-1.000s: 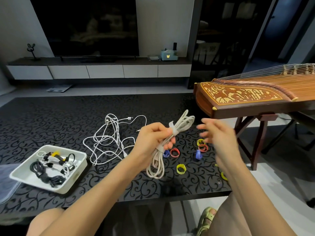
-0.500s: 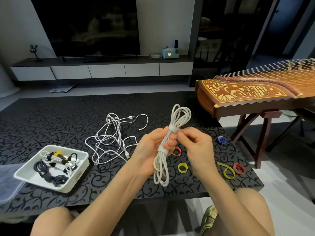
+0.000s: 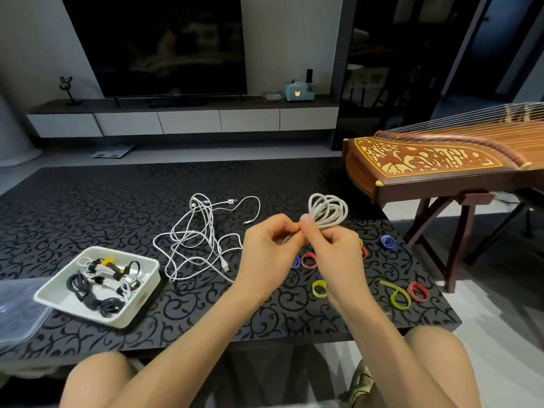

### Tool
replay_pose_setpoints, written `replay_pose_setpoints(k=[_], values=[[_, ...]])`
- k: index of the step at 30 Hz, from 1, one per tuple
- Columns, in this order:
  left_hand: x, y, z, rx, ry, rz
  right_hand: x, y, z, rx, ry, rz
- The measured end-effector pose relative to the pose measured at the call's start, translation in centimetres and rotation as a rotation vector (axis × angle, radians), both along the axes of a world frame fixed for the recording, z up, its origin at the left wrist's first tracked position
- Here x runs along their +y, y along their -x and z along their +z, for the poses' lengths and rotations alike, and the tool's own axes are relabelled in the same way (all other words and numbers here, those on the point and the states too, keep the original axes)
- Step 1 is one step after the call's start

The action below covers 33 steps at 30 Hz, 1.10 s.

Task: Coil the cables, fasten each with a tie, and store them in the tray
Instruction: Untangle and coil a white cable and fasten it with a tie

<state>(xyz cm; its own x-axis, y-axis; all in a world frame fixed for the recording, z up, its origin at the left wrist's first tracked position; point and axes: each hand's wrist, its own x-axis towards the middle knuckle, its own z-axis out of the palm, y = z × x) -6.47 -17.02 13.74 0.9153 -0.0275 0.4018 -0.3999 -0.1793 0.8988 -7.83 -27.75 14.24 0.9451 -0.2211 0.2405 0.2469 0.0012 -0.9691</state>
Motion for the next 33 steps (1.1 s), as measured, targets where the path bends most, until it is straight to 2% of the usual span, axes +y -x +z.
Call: replay_pose_setpoints(k=[2,5,8,12,15,18,20,24,27,33], values=[[0.0,0.2,0.1,0.008,-0.065,0.0,0.5,-0.6,-0.7,0.093,-0.091,-0.049],[2.3,-0.1,-0.1,0.137,-0.196,-0.185,0.6,-2.0,-1.8,0.254,-0.234,-0.082],[4.4,0.3,-0.9,0.211,-0.232,-0.272,1.7,-3.5,-2.7,0.322,-0.247,-0.053],[7.4,0.7,-2.2,0.319,0.008,-0.047,6.8,-4.6,-3.5,0.324,-0.184,0.002],[12.2,0.5,-3.3,0.305,-0.04,0.179,11.2,-4.7,-3.2,0.313,-0.03,0.207],[17.8,0.4,-4.5,0.268,-0.06,0.537,13.9,-4.9,-3.5,0.275,0.096,0.331],[21.7,0.0,-5.5,0.337,0.005,0.722,15.0,-5.1,-4.1,0.296,0.124,0.362],[26.9,-1.3,-8.1,0.579,-0.003,0.872,16.3,-4.9,-6.1,0.431,0.179,0.447],[27.9,-2.5,-10.2,0.691,-0.156,0.9,15.9,-5.0,-7.0,0.482,0.199,0.465],[28.2,-4.3,-10.9,0.787,-0.951,0.618,13.8,-5.5,-8.5,0.528,0.233,0.428]])
